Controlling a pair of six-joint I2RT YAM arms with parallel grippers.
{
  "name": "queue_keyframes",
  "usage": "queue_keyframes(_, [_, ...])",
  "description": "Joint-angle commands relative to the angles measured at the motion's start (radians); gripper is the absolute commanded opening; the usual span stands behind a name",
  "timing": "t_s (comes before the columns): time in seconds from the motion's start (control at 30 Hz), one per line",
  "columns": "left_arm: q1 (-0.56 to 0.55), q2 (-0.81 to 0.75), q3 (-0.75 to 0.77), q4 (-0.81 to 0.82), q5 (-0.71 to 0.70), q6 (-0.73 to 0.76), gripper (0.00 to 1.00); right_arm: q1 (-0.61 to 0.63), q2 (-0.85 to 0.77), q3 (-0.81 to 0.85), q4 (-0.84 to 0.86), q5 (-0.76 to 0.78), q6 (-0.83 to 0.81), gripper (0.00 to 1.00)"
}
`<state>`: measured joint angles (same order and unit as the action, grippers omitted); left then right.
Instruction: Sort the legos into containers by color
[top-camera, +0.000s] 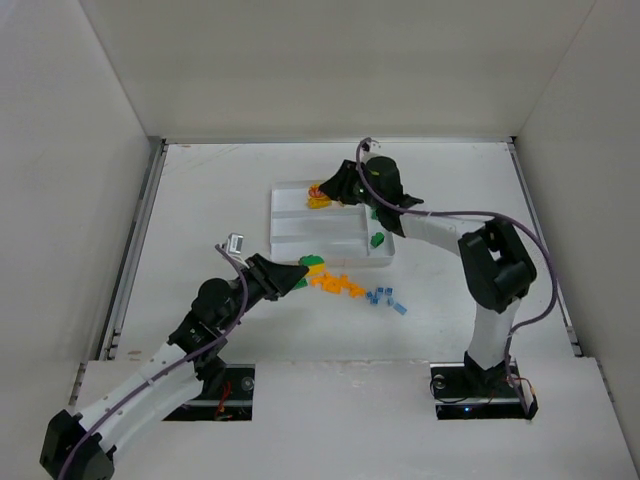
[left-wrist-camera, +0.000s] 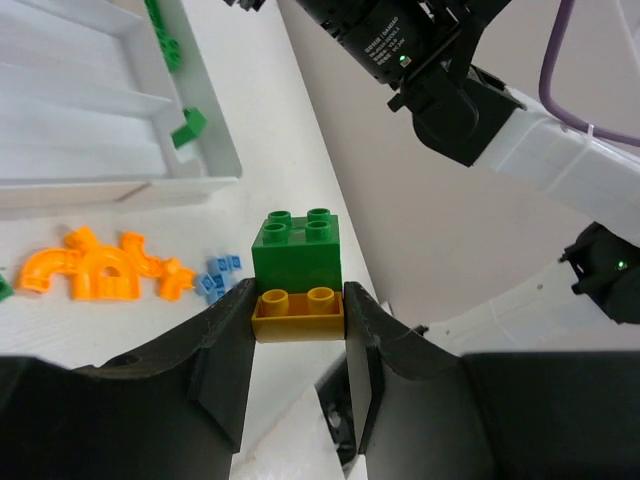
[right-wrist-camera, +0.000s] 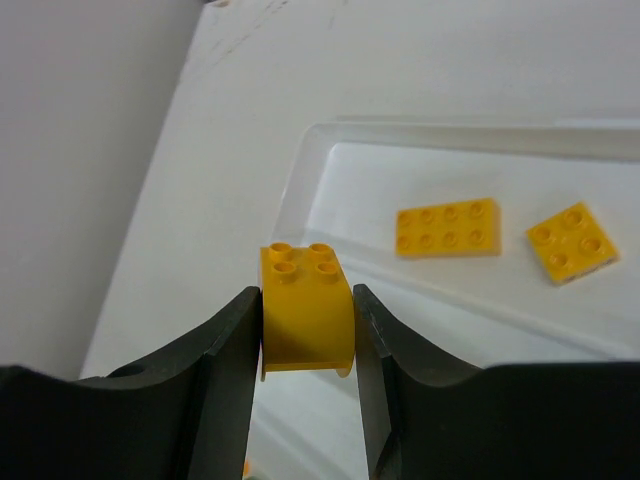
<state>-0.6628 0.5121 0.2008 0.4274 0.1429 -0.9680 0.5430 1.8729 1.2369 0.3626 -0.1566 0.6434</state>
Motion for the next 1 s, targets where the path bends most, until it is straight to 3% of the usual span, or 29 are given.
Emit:
queue_keyframes(0.0, [0.042, -0.024, -0.018, 0.060, -0.058, -0.014, 0.13, 0.008, 0.080, 0.182, -0.183, 0.075, -0.094, 0.33])
queue_keyframes(0.23, [0.162, -0.057, -0.055, 0.005, -0.060, -0.067, 0.13, 0.044, 0.278, 0.459, -0.332, 0.080, -0.062, 0.36])
queue_keyframes(0.5, [0.245, -0.035, -0.074, 0.014, -0.016, -0.104, 0.13, 0.079, 0.390, 0.605, -0.384, 0.078, -0.025, 0.39])
queue_keyframes(0.6, [0.249, -0.032, -0.066, 0.019, 0.003, -0.106, 0.13, 0.084, 0.410, 0.636, -0.392, 0.083, 0.004, 0.50])
queue_keyframes(0.7, [0.245, -0.050, -0.069, 0.020, 0.011, -0.110, 0.13, 0.087, 0.369, 0.599, -0.373, 0.101, -0.002, 0.70])
queue_keyframes(0.83, [0.237, -0.057, -0.070, 0.024, 0.033, -0.120, 0.14, 0.087, 0.252, 0.485, -0.309, 0.098, -0.034, 0.75])
queue_keyframes(0.97, [0.237, -0.052, -0.075, 0.066, 0.067, -0.152, 0.14, 0.087, 0.054, 0.229, -0.157, 0.068, -0.033, 0.75])
